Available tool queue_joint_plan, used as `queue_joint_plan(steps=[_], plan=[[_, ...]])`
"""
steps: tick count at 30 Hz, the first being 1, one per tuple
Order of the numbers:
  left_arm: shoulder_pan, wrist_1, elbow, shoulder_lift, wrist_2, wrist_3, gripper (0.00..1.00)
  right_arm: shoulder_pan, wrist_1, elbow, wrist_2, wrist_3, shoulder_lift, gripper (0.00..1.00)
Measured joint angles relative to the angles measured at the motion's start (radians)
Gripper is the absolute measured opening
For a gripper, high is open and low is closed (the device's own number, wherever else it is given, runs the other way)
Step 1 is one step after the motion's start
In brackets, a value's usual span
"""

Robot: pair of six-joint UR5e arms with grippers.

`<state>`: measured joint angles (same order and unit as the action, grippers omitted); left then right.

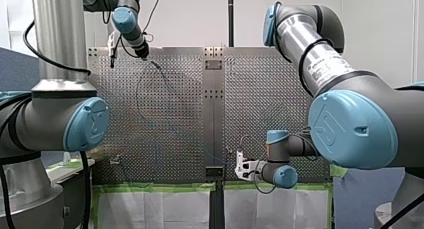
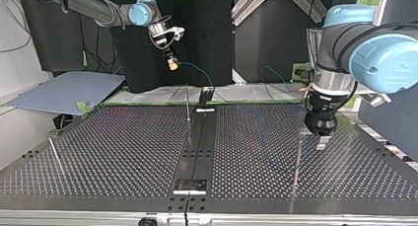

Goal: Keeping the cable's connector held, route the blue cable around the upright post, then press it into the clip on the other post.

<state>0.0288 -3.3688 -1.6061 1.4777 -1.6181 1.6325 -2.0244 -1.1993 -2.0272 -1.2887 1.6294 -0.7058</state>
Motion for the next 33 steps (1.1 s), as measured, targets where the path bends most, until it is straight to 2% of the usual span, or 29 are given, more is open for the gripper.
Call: queue_joint_plan(steps=[21, 29, 33], plan=[[0.022, 0.001, 0.000, 0.000, -0.006, -0.009, 1.00, -0.002, 0.001, 0.000, 0.000, 0.000, 0.000, 0.00], [0.054, 0.020, 0.000, 0.025, 0.042, -0.055, 1.00, -0.003, 0.002, 0.001, 0.000, 0.000, 0.000, 0.00], [0.076, 0.028, 0.000, 0.044, 0.049, -0.089, 1.00, -0.007, 0.003, 0.000, 0.000, -0.001, -0.001, 0.00]])
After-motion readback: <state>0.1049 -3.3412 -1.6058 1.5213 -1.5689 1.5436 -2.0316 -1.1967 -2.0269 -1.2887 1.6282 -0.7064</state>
